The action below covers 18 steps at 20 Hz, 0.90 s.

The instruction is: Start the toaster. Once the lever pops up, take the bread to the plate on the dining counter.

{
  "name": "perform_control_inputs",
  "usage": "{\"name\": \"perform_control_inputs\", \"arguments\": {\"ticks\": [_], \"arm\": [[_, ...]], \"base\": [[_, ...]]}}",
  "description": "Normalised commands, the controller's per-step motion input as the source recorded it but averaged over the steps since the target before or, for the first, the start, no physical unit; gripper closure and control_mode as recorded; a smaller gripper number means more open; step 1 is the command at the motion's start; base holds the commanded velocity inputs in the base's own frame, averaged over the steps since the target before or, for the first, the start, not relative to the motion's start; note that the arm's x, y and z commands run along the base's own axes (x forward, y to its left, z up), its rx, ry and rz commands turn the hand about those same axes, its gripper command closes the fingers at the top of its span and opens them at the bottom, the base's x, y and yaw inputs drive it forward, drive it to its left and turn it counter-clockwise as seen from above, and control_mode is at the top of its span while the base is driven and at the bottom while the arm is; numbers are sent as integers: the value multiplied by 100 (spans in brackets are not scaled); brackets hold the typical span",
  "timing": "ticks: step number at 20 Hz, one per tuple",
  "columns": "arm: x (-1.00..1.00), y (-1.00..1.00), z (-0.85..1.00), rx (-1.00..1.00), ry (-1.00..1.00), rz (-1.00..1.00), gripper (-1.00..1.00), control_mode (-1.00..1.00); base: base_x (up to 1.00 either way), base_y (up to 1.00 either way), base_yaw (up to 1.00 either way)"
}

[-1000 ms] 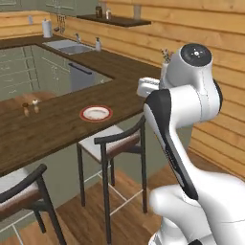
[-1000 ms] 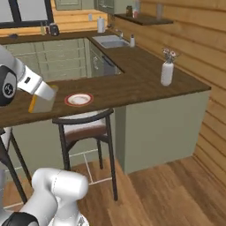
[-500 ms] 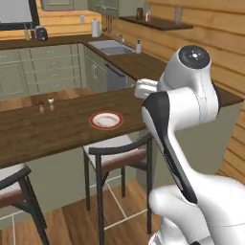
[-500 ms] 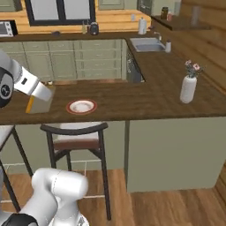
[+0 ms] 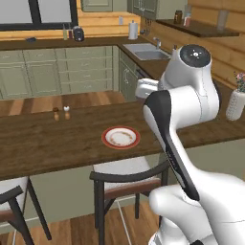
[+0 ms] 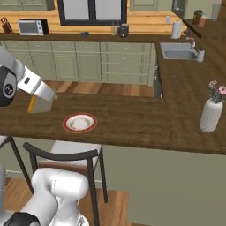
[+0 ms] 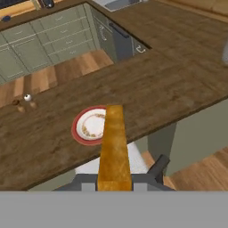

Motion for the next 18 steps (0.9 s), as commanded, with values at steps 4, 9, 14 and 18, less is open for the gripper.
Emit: {"name": "perform_control_inputs", "arguments": {"ticks": [4, 9, 14, 18], "arm": [[0, 0, 0, 0, 0, 0, 100, 100], [40, 0, -21, 7, 12, 4, 100, -100], [100, -17, -87, 16, 25, 20, 100, -100], [99, -8, -86, 16, 8, 24, 100, -100]], "base": [[100, 0, 26], [60, 0, 6], [0, 0, 0], [0, 0, 0]]}}
